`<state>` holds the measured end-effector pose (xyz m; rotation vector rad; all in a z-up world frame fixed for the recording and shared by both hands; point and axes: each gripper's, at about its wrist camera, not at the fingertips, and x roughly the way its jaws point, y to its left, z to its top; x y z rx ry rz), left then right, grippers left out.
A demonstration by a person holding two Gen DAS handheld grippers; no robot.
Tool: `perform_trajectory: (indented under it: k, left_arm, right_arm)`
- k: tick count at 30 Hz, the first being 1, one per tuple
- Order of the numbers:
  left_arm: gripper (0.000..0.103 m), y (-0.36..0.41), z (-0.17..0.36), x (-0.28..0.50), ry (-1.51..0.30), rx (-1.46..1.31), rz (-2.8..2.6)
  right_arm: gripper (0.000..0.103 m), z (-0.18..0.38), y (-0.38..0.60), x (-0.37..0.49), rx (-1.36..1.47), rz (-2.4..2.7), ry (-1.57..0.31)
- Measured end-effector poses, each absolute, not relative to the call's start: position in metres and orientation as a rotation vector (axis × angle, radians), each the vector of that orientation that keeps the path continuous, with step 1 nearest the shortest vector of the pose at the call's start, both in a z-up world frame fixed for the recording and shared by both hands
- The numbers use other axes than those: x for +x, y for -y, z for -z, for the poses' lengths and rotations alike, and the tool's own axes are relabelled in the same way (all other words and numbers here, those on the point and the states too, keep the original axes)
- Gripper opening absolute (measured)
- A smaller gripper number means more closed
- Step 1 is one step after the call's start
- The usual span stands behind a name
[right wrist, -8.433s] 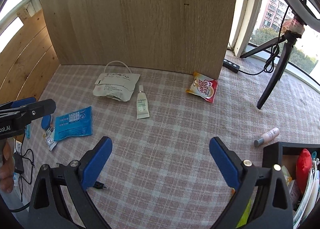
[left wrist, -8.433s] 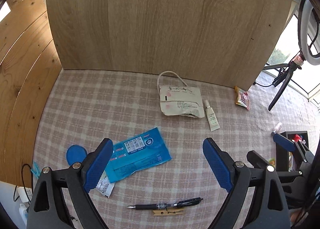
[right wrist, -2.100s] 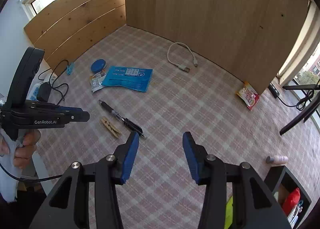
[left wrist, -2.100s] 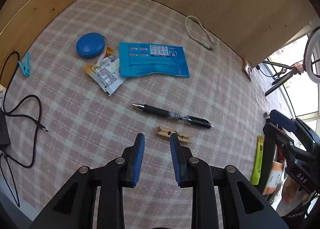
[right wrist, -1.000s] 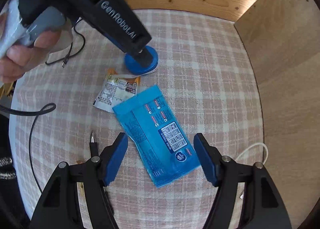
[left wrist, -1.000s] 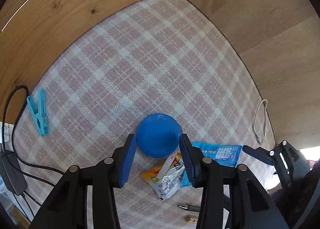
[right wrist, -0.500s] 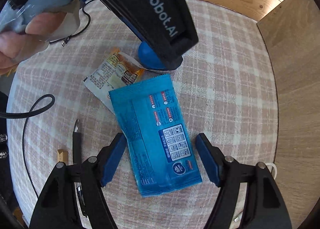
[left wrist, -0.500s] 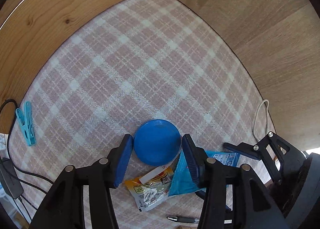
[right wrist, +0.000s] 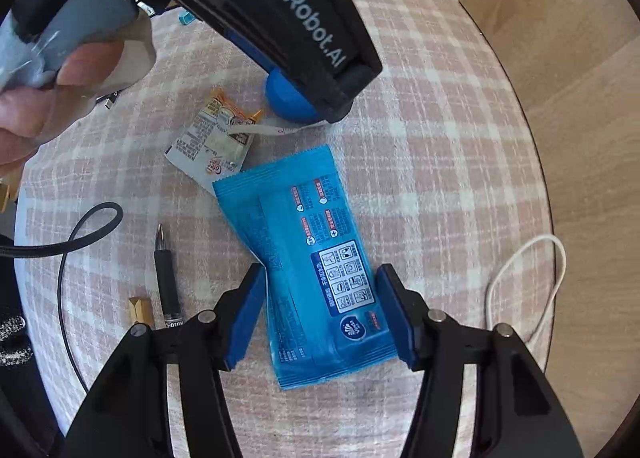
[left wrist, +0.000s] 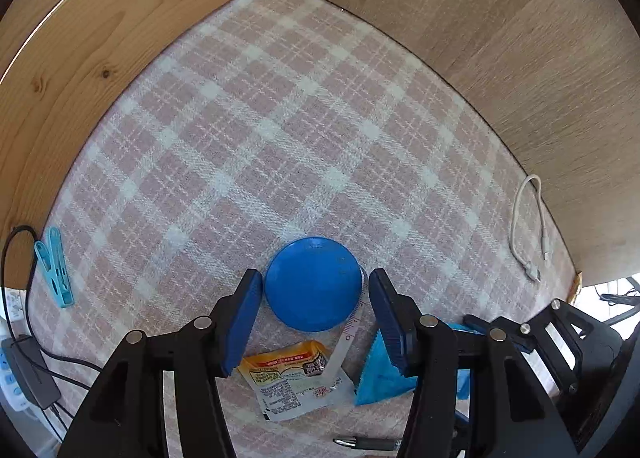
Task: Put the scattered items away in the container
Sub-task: 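Grasp the blue round lid with the left gripper while the right gripper approaches the blue wipe pack, then close the right gripper on the blue wipe pack and lift it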
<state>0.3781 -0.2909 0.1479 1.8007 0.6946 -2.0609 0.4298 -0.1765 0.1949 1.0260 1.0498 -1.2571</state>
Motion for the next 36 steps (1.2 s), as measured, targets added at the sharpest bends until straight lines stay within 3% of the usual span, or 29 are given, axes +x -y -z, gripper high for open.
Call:
perform_trajectory:
  k: [19, 25, 29, 36]
  left_arm:
    - [0.048, 0.250, -0.196, 0.365, -0.527, 1.765, 2.202]
    - [0.048, 0.246, -0.212, 0.366, -0.500, 1.760, 2.243]
    - [0.048, 0.249, -0.227, 0.366, -0.512, 1.746, 2.262]
    - [0.048, 0.248, -0.257, 0.364, -0.519, 1.738, 2.313]
  right_arm:
    - [0.026, -0.222, 0.054, 0.385, 1.272, 1.540, -0.750]
    - [0.031, -0.218, 0.007, 0.384, 1.246, 1.538, -0.815]
    - [0.016, -0.226, -0.003, 0.379, 1.245, 1.570, -0.830]
    - [0.016, -0.251, -0.044, 0.319, 1.330, 1.659, -0.667]
